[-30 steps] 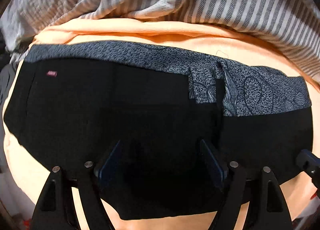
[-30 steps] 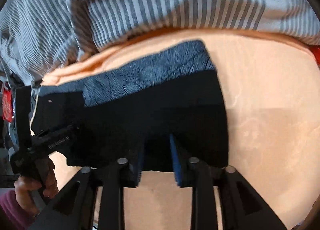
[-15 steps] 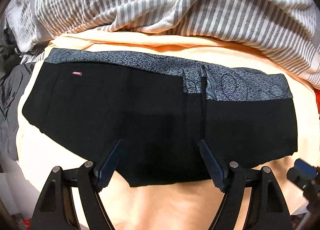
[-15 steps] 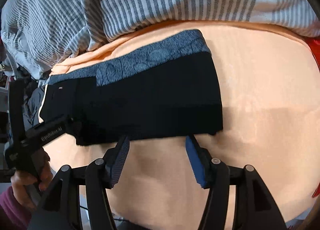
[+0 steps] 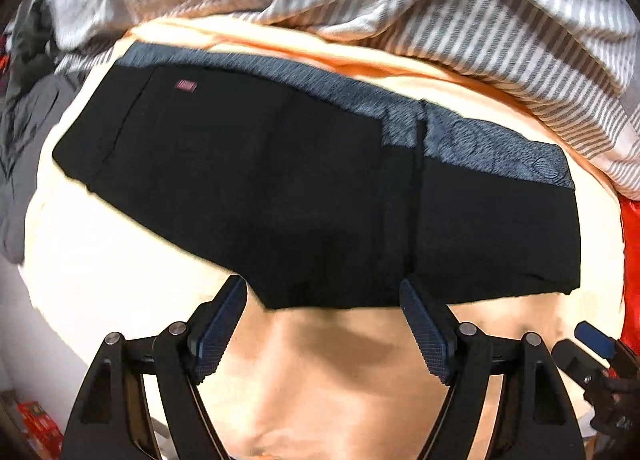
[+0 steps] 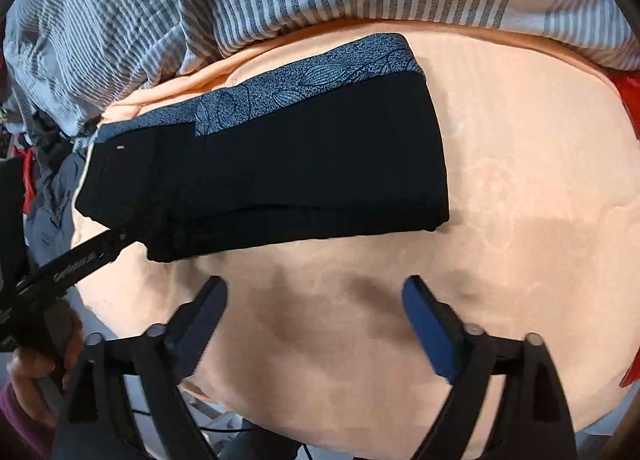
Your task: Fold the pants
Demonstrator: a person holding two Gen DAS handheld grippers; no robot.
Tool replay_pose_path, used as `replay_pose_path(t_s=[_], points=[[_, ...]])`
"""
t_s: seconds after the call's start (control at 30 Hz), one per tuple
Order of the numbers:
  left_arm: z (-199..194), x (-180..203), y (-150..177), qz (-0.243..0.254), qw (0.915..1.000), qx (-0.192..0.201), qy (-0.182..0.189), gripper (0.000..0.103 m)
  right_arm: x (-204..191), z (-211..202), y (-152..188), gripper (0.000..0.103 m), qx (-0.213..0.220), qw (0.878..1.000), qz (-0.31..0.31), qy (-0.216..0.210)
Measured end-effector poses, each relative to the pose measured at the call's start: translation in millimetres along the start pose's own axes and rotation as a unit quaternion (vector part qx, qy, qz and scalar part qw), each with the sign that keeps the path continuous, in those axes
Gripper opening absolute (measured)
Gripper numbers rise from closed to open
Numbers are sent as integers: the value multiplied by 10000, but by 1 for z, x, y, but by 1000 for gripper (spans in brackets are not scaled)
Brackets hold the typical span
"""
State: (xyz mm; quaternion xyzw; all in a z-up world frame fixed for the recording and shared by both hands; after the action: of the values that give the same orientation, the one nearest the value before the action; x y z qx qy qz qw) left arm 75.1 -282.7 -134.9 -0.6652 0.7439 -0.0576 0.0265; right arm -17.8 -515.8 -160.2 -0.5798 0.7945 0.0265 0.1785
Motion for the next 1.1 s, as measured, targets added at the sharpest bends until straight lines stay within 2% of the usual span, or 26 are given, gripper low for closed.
replay_pose_path(t_s=[0.3,0.5,0.63,0.77,0.9,1.03,1.1], points=[[16,-47,19,-513,9982,-225,216,80,-29,17,2,93,-276,9988,-362,175],[19,-86,18,-678,9964,-278,415,80,-77,36,4,93,-425,9977,-490,210],[17,-122,10,-926,9938,-160,601,80,-111,46,-2,93,-364,9978,-520,168],[16,-172,-12,-1430,9861,128,840,80,-141,56,-10,93,-298,9973,-649,166],[29,-225,-39,-2006,9734,344,1054,80,-169,72,-18,93,-317,9958,-844,187],[46,-253,-60,-2320,9640,368,1247,80,-189,90,-27,93,-309,9947,-945,249],[53,-261,-63,-2437,9578,368,1477,80,-194,98,-28,93,-338,9950,-904,241]])
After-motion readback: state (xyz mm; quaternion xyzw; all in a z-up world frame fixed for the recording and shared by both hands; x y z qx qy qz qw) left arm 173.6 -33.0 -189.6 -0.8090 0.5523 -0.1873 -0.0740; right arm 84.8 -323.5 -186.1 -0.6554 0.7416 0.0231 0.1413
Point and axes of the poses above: each gripper's, at about its wrist camera, not at the fingertips, and z roughly the way its jaws point, x to its right, y to its underside, the point moved 3 cm from there along z, roughly the way its jaws point, and after that the axes turned 1 degree about -z, right-handed, at the moved point
